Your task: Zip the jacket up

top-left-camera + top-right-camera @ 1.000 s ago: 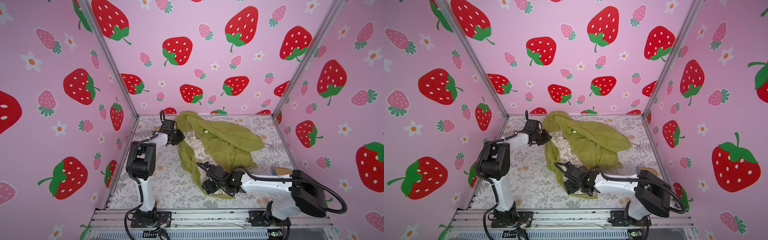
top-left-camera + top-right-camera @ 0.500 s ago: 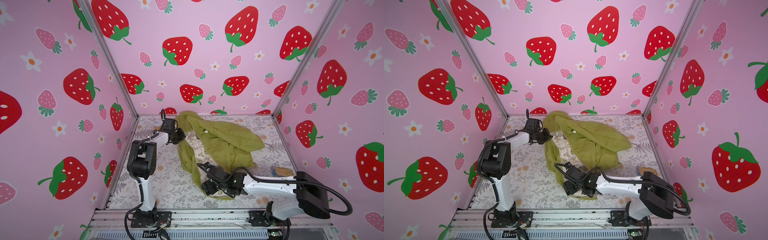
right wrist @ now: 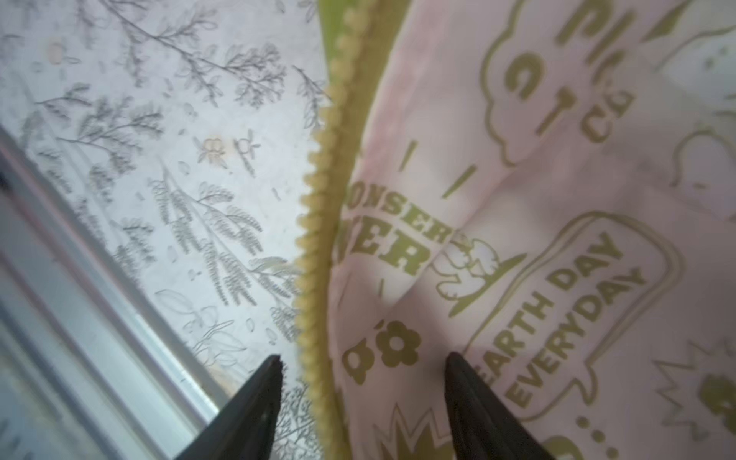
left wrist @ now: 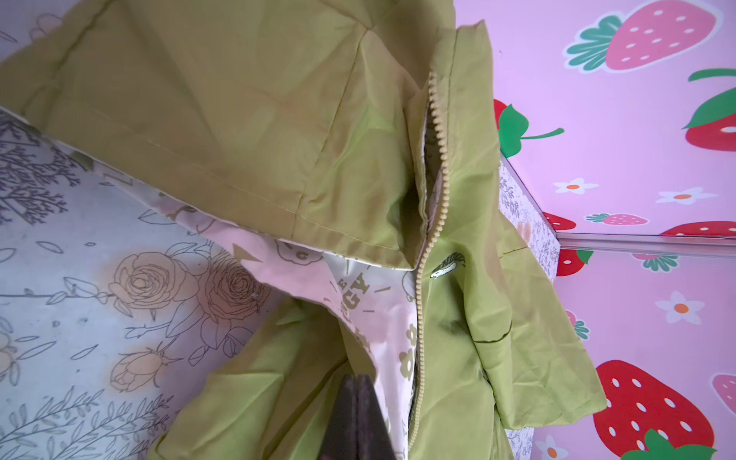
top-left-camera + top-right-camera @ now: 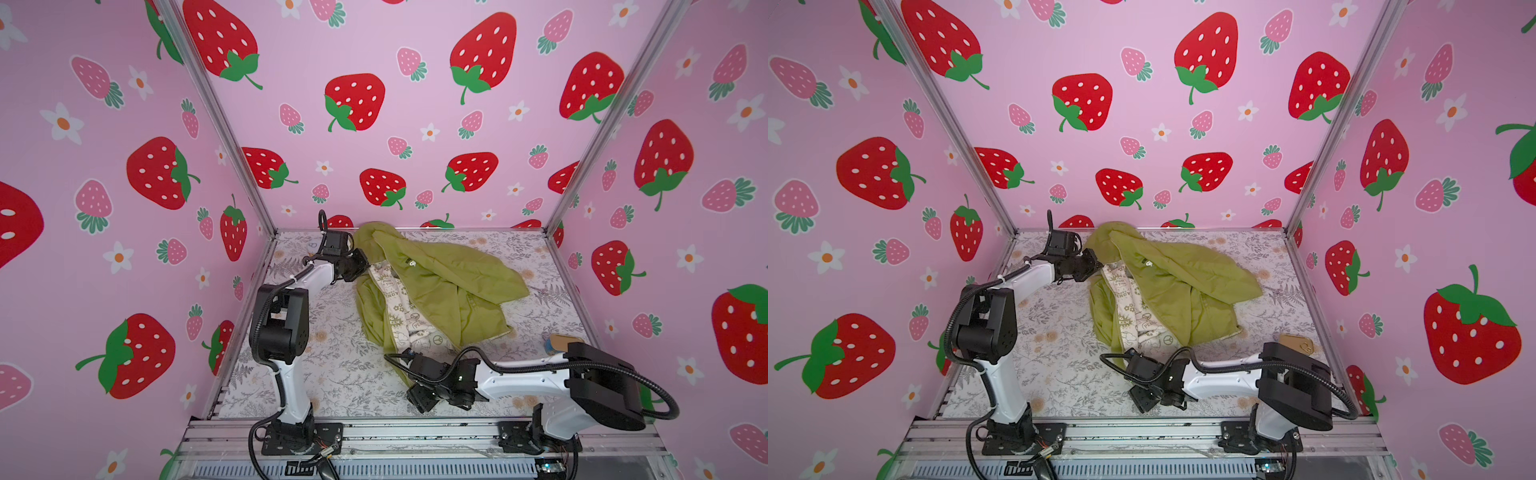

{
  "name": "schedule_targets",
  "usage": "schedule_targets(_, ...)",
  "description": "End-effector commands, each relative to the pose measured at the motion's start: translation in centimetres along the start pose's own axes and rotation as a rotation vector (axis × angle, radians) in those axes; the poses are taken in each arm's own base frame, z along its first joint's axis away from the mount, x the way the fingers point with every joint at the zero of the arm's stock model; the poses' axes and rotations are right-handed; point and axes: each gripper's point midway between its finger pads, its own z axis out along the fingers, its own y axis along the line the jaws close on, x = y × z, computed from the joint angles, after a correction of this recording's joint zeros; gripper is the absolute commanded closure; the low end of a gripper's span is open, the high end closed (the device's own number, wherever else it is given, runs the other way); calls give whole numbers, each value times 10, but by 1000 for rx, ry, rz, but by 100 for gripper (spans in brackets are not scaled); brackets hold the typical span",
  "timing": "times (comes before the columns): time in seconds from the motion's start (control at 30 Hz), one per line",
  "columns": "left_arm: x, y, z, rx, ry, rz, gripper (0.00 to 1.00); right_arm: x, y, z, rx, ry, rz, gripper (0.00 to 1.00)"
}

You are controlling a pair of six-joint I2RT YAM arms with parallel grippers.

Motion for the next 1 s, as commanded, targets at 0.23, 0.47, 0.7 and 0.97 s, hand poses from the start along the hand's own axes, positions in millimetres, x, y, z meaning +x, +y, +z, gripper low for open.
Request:
schedule_targets(0.23,-55,-12,-95,9,-184,22,100,-40,24,-25,-59,-81,-11,83)
schedule_targets(0.47,-98,-26,-135,-53,-284,76,100,-76,81,-55,-395,-167,-48,91)
schedule_targets(0.7,-136,-29,-98,-95,-291,58,100,-98,49,-38,-604,-161,123,95)
schedule_targets(0.97,-149,-46,-14,-97,-248,74,100,-121,-31,-10,-580,-202,305,94)
